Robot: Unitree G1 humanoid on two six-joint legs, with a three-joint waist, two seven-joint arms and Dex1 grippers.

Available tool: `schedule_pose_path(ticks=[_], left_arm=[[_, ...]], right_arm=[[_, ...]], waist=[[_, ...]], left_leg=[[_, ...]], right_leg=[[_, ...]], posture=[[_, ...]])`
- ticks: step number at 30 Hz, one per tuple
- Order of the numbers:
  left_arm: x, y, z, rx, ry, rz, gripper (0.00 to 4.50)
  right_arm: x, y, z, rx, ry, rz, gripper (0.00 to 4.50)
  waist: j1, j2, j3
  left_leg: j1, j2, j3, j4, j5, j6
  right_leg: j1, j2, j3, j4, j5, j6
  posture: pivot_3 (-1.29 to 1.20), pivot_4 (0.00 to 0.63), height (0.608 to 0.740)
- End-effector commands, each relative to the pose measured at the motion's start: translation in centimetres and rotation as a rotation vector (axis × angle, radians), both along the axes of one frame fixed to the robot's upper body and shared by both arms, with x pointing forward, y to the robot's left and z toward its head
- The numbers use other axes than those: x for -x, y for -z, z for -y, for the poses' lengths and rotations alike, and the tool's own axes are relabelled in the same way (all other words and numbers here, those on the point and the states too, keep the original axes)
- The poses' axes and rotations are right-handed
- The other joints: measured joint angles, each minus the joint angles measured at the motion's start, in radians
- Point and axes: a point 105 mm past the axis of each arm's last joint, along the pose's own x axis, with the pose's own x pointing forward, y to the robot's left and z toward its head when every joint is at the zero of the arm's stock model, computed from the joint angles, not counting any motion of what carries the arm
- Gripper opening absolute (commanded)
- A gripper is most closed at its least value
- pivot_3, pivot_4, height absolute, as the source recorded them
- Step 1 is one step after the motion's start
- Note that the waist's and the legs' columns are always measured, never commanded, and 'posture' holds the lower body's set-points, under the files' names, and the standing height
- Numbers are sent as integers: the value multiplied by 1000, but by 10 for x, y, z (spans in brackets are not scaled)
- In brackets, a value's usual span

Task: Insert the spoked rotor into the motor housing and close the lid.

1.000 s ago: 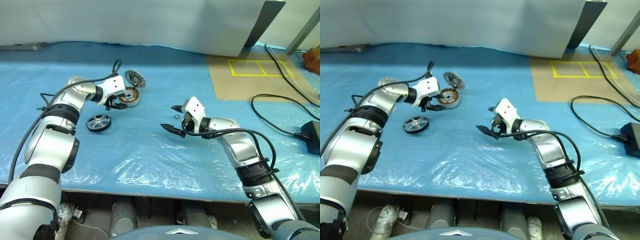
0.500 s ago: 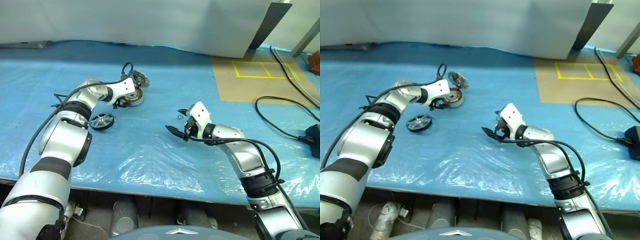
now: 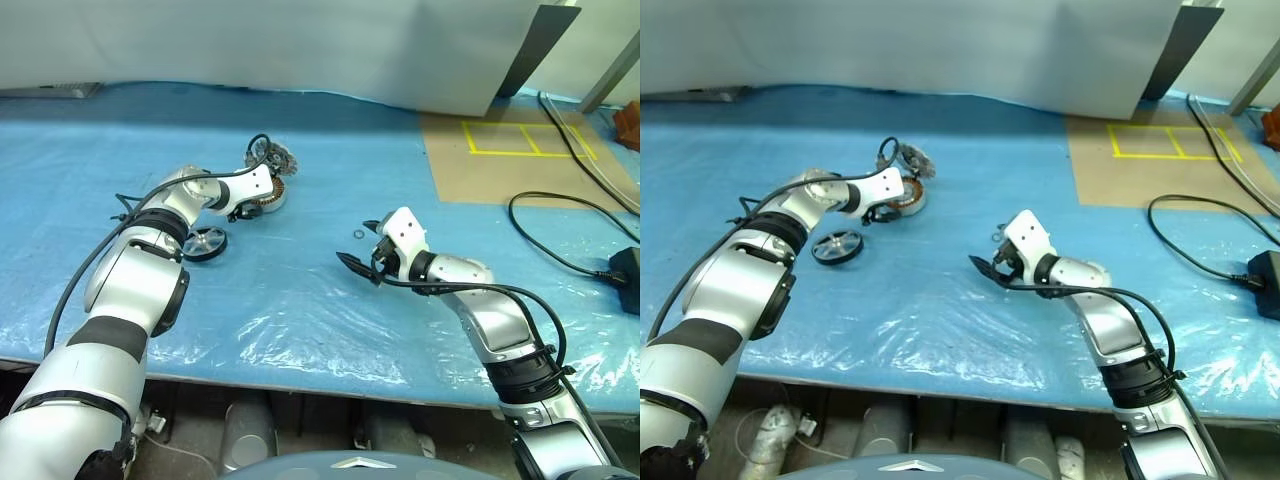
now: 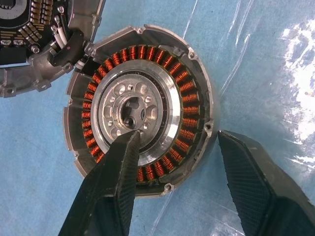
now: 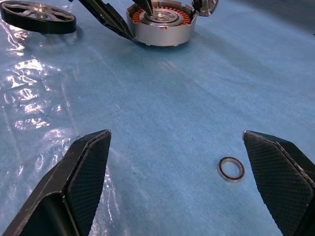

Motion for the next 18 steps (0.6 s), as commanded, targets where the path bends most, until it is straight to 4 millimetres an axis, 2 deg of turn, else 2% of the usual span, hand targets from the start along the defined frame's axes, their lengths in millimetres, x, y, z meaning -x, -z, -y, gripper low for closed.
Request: schedule_pose_path(ticks=[1, 3, 6, 8, 9, 18], left_arm=[[4, 6, -2, -8, 8, -30, 2636], [4, 6, -1, -7, 16, -22, 2636], [9, 8, 5, 13, 63, -60, 2061], [6, 9, 4, 3, 41, -43, 1515], [5, 9, 4, 1, 31, -33, 1380], [7, 10, -1, 2, 32, -47, 1380]], right_arm=[[1, -15, 2, -3, 10, 67, 4500], [0, -15, 2, -3, 15, 71, 4500], [-1, -15, 2, 0, 22, 75, 4500], [0, -15, 2, 0, 25, 76, 4500], [0, -15, 2, -1, 25, 76, 4500], [-7, -23, 5, -49, 64, 85, 4500]], waist=[[0, 0, 0], [0, 0, 0], [0, 0, 0], [0, 0, 0], [0, 0, 0], [0, 0, 0]], left_leg=[[0, 0, 0, 0, 0, 0], [0, 0, 0, 0, 0, 0], [0, 0, 0, 0, 0, 0], [0, 0, 0, 0, 0, 0], [1, 0, 0, 0, 0, 0], [4, -1, 0, 0, 0, 0]], right_leg=[[0, 0, 0, 0, 0, 0], [0, 0, 0, 0, 0, 0], [0, 0, 0, 0, 0, 0], [1, 0, 0, 0, 0, 0], [1, 0, 0, 0, 0, 0], [4, -2, 0, -1, 0, 0]], posture=[[0, 150, 740], [0, 150, 740], [0, 150, 740], [0, 150, 740], [0, 150, 740], [0, 150, 740]])
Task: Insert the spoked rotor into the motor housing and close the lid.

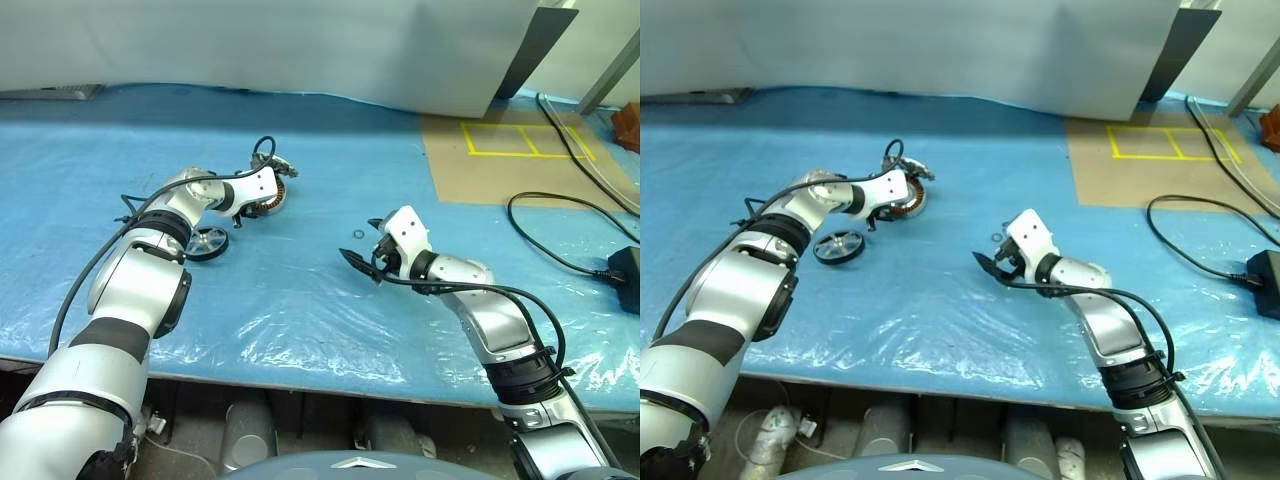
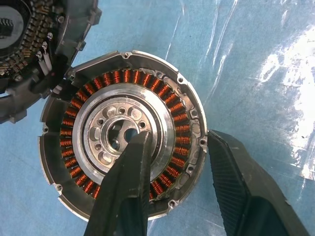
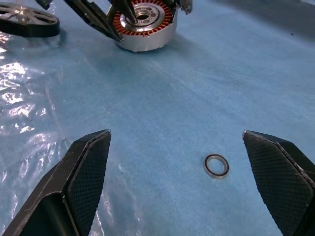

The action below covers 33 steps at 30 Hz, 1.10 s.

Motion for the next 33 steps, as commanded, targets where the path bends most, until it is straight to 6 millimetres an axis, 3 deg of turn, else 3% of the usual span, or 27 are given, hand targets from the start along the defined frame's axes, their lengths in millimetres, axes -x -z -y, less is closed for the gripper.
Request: schedule_pose_path(ticks=[1, 5, 9, 13, 16, 23, 27, 33], left_arm=[[4, 9, -11, -17, -20, -36, 1380], [9, 6, -6, 33, 33, -64, 1380], [30, -20, 15, 217, 234, -227, 1380], [40, -31, 16, 187, 355, -237, 1380], [47, -32, 14, 128, 422, -234, 1380], [78, -13, 26, 10, 638, -208, 1380], [91, -8, 35, 74, 627, -237, 1380], [89, -9, 39, 174, 494, -245, 1380]], right_arm=[[-2, -20, 0, -21, 0, 73, 4500], [-2, -17, -2, -12, -7, 69, 4500], [0, -15, -5, -10, -15, 66, 4500], [-1, -15, -6, -15, -16, 66, 4500], [-2, -16, -6, -16, -19, 66, 4500], [-2, -15, -12, -27, -37, 61, 4500], [0, -12, -16, -27, -55, 50, 4500], [1, -11, -16, -18, -69, 45, 4500]], waist=[[0, 0, 0], [-1, 0, 0], [0, 0, 0], [4, -1, 1], [3, -2, 2], [-2, -2, 2], [-1, -2, 2], [-5, -2, 2]], left_leg=[[0, 0, 0, 0, 0, 0], [0, 0, 0, -1, 0, 0], [0, 0, 0, -4, 0, 0], [-5, 0, 0, -7, 0, 0], [-7, 0, 0, -8, 0, 0], [-6, 0, 1, -10, 0, 0], [-6, 0, 1, -10, 0, 0], [-5, 0, 1, -8, 0, 0]], right_leg=[[0, 0, 0, 0, 0, 0], [0, 0, 0, 0, 0, 0], [0, 0, 0, -4, 0, 0], [-3, 0, -2, -6, 0, 0], [-5, 1, -2, -7, 0, 0], [-5, 1, -2, -9, 0, 0], [-5, 1, -3, -8, 0, 0], [-5, 1, -2, -6, 0, 0]], posture=[[0, 150, 740], [0, 150, 740], [0, 150, 740], [0, 150, 740], [0, 150, 740], [0, 150, 740], [0, 150, 740], [0, 150, 740]])
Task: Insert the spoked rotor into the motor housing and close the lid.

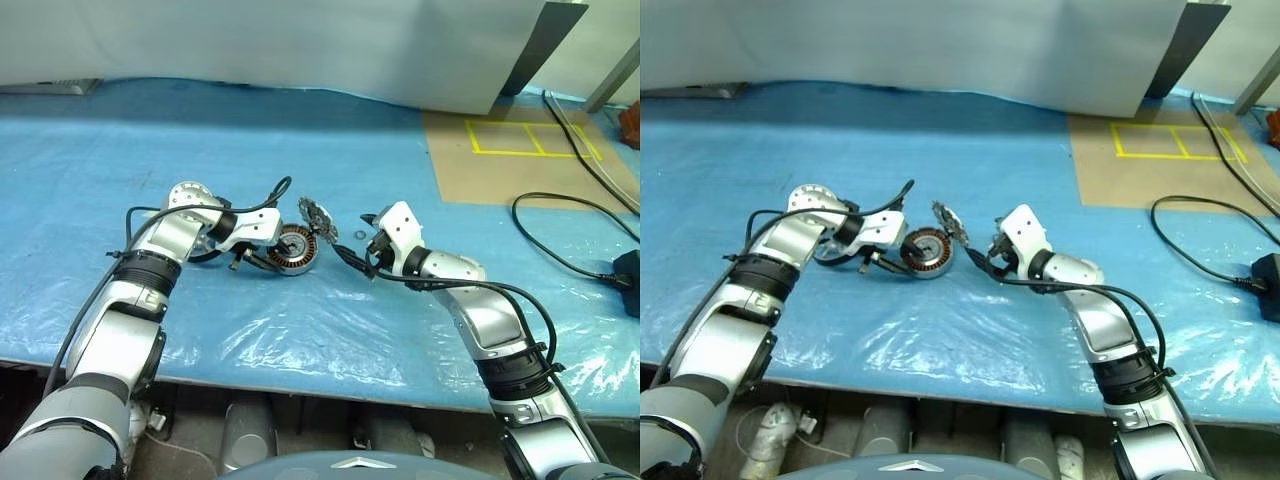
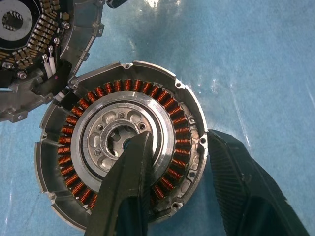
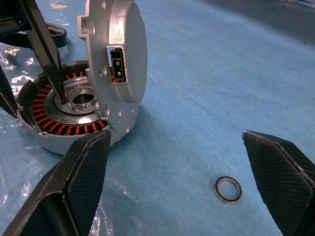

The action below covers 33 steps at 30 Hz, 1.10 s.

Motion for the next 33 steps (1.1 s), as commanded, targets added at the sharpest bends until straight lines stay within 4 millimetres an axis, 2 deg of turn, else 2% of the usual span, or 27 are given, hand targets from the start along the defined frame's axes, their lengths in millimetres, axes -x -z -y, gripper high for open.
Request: schedule_pose_path(ticks=[1, 5, 11, 19, 22, 23, 26, 30, 33], left_arm=[[-6, -18, 7, 91, -93, 18, 1380], [-4, -26, 15, 165, -244, -70, 1380], [24, -36, 31, 190, -279, -172, 1380], [30, -23, 23, 104, -420, -182, 1380], [31, -34, 20, 128, -398, -162, 1380], [32, -41, 18, 151, -357, -138, 1380], [30, -51, -7, 172, -246, 16, 1380], [16, -44, -36, 115, -217, 175, 1380], [7, -38, -42, 74, -163, 256, 1380]], right_arm=[[0, -7, -3, 1, -20, 31, 4500], [0, -5, -3, 5, -24, 27, 4500], [1, -3, -4, 13, -33, 23, 4500], [1, -1, -4, 17, -38, 18, 4500], [2, 1, -5, 18, -43, 13, 4500], [3, 0, -5, 14, -45, 11, 4500], [4, -3, -1, -4, -53, -1, 4500], [7, -2, 0, -4, -81, -17, 4500], [7, -1, -1, 1, -86, -21, 4500]], waist=[[-1, 0, 0], [-3, 0, 0], [-4, 0, 0], [-6, 1, 0], [-6, 1, 0], [-6, 1, 0], [-8, 1, 0], [-6, 2, 0], [-3, 2, 0]], left_leg=[[0, 0, 0, 0, 0, 0], [0, 0, 0, 1, 0, 0], [0, 0, 0, 0, 0, 0], [2, 0, 1, 1, 0, 0], [1, 0, 1, 1, 0, 0], [1, 0, 1, 1, 0, 0], [1, 1, 1, 0, 0, 0], [1, 0, 1, 0, 0, 0], [1, 0, 1, 1, 0, 0]], right_leg=[[0, 0, 0, 0, 0, 0], [0, 0, 1, 1, 0, 0], [0, 0, 1, 0, 0, -1], [0, 1, 2, 1, -1, -1], [0, 1, 1, 1, -1, -1], [0, 1, 1, 1, -1, -1], [0, 1, 1, 0, -1, -1], [0, 1, 1, 0, -1, -1], [0, 1, 1, 1, 0, -1]], posture=[[0, 150, 740], [0, 150, 740], [0, 150, 740], [0, 150, 740], [0, 150, 740], [0, 150, 740], [0, 150, 740], [0, 150, 740], [0, 150, 740]])
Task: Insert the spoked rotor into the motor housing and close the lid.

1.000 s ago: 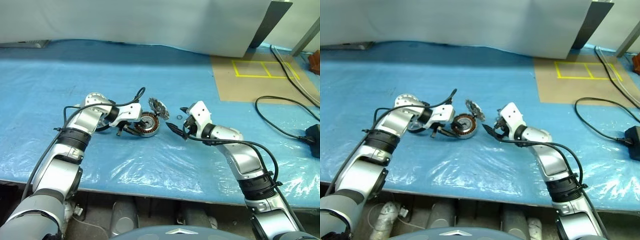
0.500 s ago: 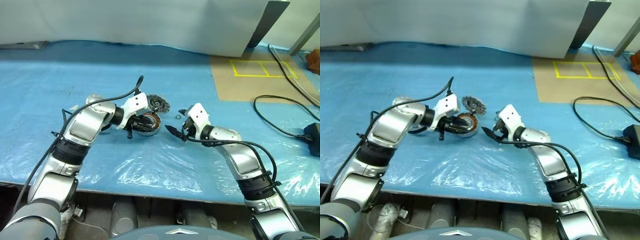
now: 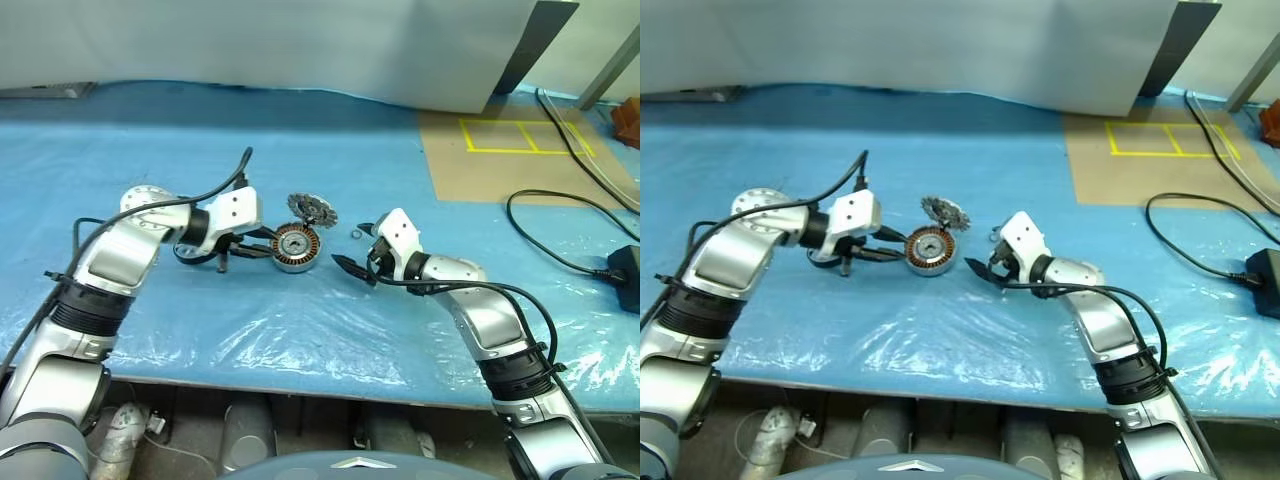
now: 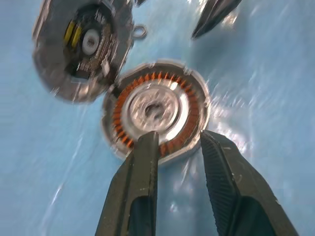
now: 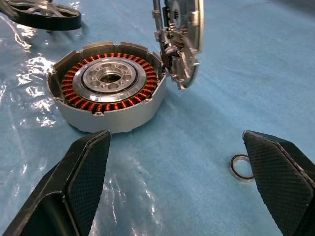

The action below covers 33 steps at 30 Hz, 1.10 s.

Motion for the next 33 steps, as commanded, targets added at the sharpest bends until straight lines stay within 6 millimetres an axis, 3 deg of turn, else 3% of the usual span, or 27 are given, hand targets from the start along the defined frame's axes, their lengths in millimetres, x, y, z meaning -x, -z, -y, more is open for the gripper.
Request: schedule_pose_path(ticks=[1, 9, 15, 22, 33], left_arm=[[-8, -3, 0, -58, 104, 157, 1380], [-12, -1, 27, -60, 303, 287, 1380], [-14, 17, 20, -154, 333, 224, 1380], [-13, 12, 20, -178, 389, 196, 1380], [-21, 37, 22, -271, 373, 215, 1380]], right_arm=[[2, -13, -3, -18, -26, 40, 4500], [2, -11, -3, -4, -28, 37, 4500], [4, -8, -1, 1, -14, 31, 4500], [6, -3, 1, 5, 7, 20, 4500], [8, -1, -2, 5, 5, 16, 4500]], waist=[[4, 0, 0], [3, 0, 0], [0, 0, 0], [6, 0, 0], [4, 0, 0]], left_leg=[[0, 0, 0, 0, 0, 0], [0, 0, 0, 2, 0, 0], [0, 0, 0, 2, 0, 0], [0, 0, 0, 3, 0, 0], [0, 0, 0, 3, 0, 0]], right_leg=[[0, 0, 0, 0, 0, 0], [0, 0, 0, 3, 0, 0], [-1, 0, 1, 4, 0, 0], [-1, -1, 1, 5, 0, 0], [-1, 0, 1, 5, 0, 0]], posture=[[0, 150, 740], [0, 150, 740], [0, 150, 740], [0, 150, 740], [0, 150, 740]])
